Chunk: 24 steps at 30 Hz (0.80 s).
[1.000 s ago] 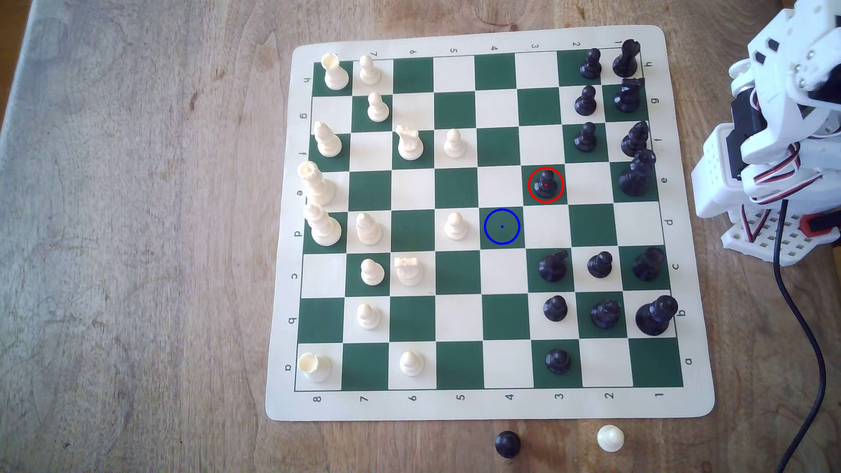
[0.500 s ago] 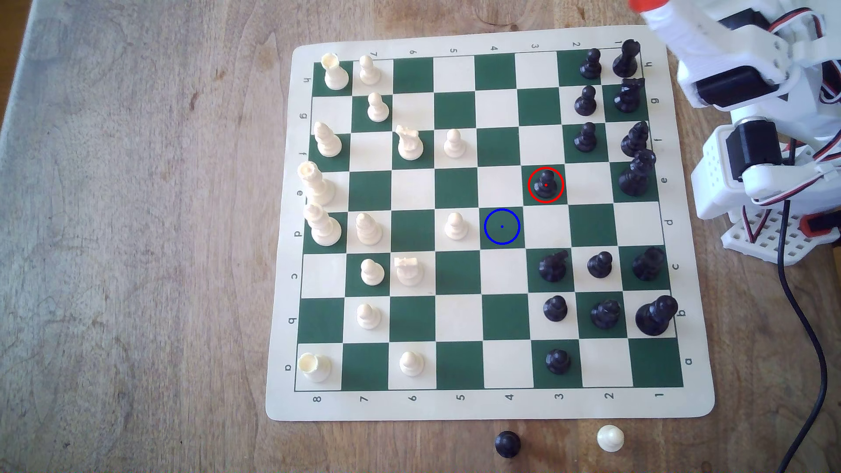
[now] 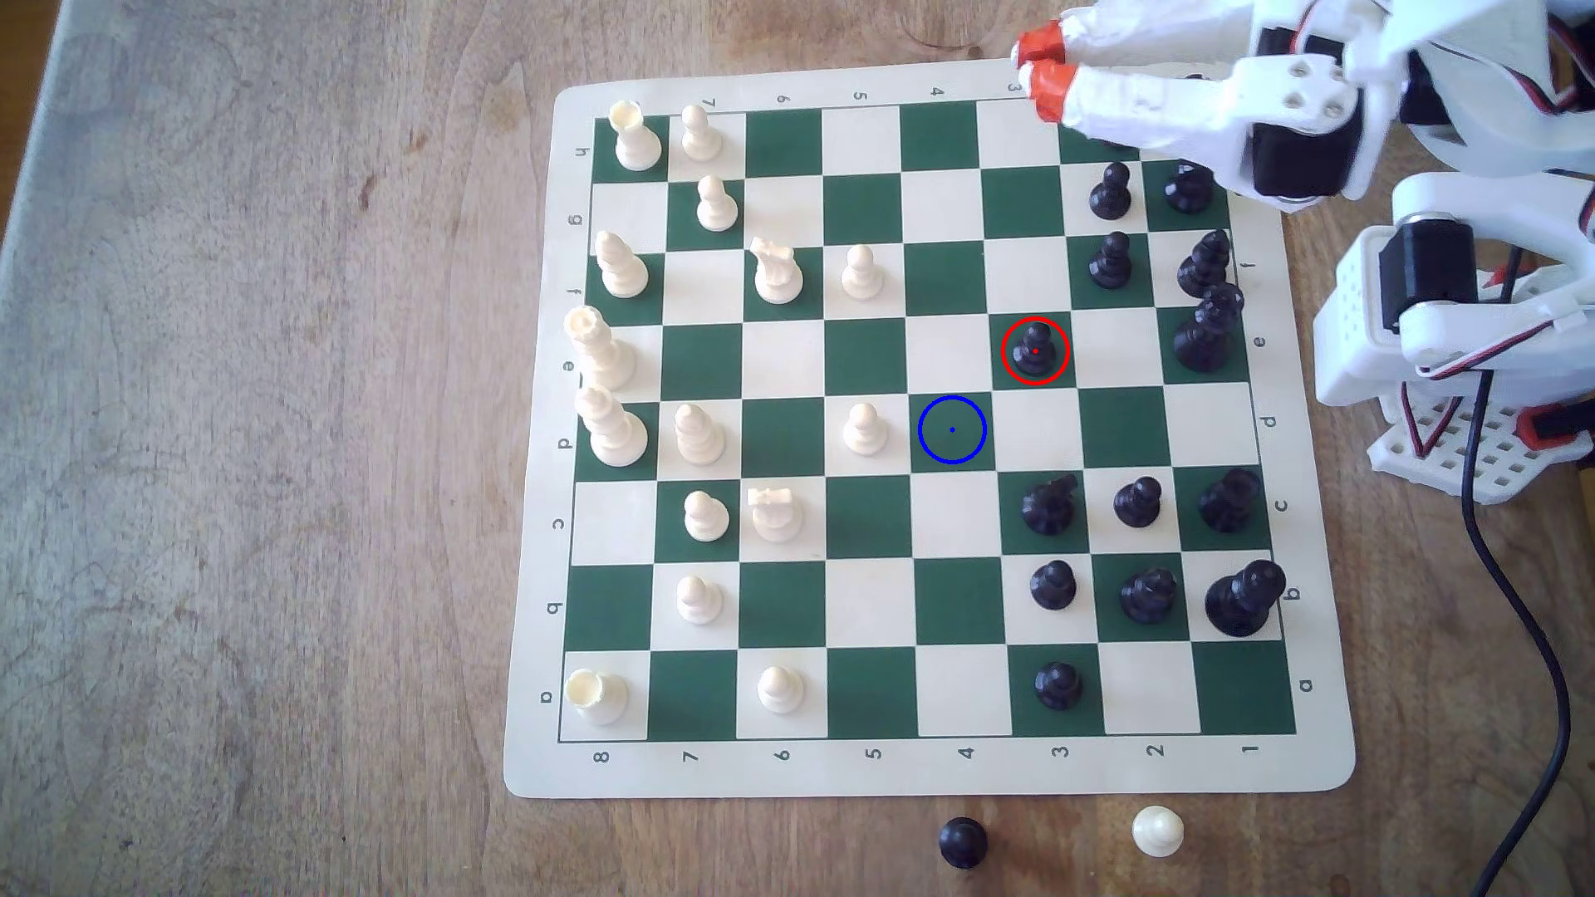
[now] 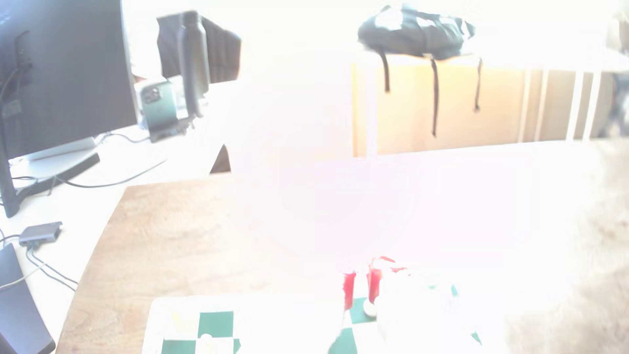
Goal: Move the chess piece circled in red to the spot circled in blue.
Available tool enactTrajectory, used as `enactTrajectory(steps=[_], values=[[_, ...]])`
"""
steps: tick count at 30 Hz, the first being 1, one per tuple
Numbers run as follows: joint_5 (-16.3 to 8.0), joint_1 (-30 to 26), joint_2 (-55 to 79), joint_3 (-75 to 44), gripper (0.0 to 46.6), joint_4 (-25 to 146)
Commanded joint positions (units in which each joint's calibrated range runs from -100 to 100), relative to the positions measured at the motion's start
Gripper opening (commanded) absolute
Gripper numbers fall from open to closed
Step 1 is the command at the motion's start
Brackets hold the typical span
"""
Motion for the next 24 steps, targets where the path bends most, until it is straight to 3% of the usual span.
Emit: enactTrajectory(steps=[1, 3, 7, 15, 19, 21, 24], values=[[-1.2, 4.4, 13.7, -16.5, 7.2, 11.6], [-1.3, 4.7, 17.6, -18.2, 8.0, 17.1], [-3.9, 3.3, 24.2, -21.6, 12.1, 24.5], [-6.3, 4.7, 36.9, -26.6, 13.1, 32.2], [-5.9, 4.8, 39.0, -25.9, 14.1, 34.0], [-3.9, 4.8, 39.0, -23.9, 15.4, 34.7], [-3.0, 5.0, 39.3, -23.2, 15.8, 34.7]])
